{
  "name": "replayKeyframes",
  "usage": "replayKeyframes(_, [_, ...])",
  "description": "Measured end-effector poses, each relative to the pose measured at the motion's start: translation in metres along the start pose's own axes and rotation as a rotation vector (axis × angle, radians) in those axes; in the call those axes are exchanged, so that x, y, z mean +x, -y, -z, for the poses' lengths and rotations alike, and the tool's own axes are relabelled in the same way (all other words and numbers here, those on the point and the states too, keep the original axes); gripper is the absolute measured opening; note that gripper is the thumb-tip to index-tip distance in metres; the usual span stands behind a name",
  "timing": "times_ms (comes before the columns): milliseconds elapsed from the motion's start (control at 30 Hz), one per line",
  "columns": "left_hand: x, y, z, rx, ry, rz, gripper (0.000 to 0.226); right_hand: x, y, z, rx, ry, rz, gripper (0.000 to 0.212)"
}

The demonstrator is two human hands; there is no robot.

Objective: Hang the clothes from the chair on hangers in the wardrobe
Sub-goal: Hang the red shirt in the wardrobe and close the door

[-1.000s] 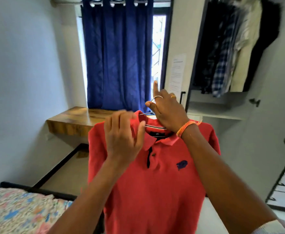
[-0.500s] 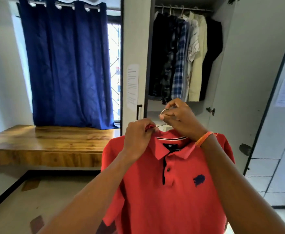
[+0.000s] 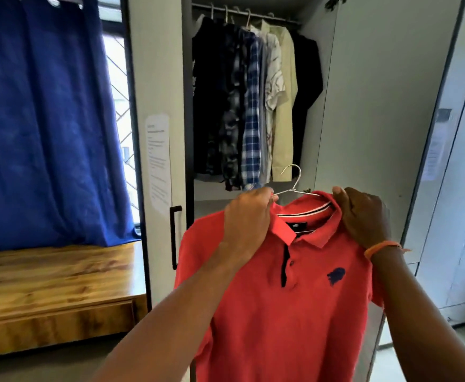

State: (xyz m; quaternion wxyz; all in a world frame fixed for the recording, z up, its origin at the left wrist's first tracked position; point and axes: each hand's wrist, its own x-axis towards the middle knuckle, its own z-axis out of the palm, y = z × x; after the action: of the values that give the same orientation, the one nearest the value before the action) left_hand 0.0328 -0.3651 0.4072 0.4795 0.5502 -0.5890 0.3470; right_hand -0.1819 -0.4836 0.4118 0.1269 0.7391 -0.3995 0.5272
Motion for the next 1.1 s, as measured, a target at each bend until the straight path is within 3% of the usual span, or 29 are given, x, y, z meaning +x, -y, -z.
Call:
replayKeyframes(167, [0.027, 0.026, -0.066, -0.021, -0.025, 0.043, 0.018, 0.034, -0.043, -0.049, -0.041, -0.030, 0.079, 0.060])
replayKeyframes(367, [0.072, 0.083, -0.164, 0.051, -0.014, 0.056, 0.029, 0.094, -0.094, -0.124, -0.057, 0.069, 0.140, 0.047])
replayKeyframes(567, [0.143, 0.141, -0.224, 0.002, -0.037, 0.081, 0.031, 0.170, -0.122, -0.197, 0.026, 0.107, 0.252, 0.057])
replayKeyframes(800, [0.241, 0.209, -0.230, -0.132, -0.062, 0.299, 0.024, 0.268, -0.078, -0.235, 0.081, -0.008, 0.389, 0.067])
replayKeyframes(933, [0.286, 0.239, -0.218, 0.122, -0.223, 0.291, 0.024, 0.315, -0.033, -0.231, 0.023, -0.092, 0.420, 0.054])
replayKeyframes(1034, [0.312, 0.273, -0.213, 0.255, -0.335, 0.504, 0.040, 0.355, 0.008, -0.235, 0.023, -0.106, 0.475, 0.050])
replayKeyframes(1100, [0.325, 0.291, -0.212, 0.190, -0.383, 0.603, 0.042, 0.381, 0.034, -0.240, 0.017, -0.124, 0.502, 0.047])
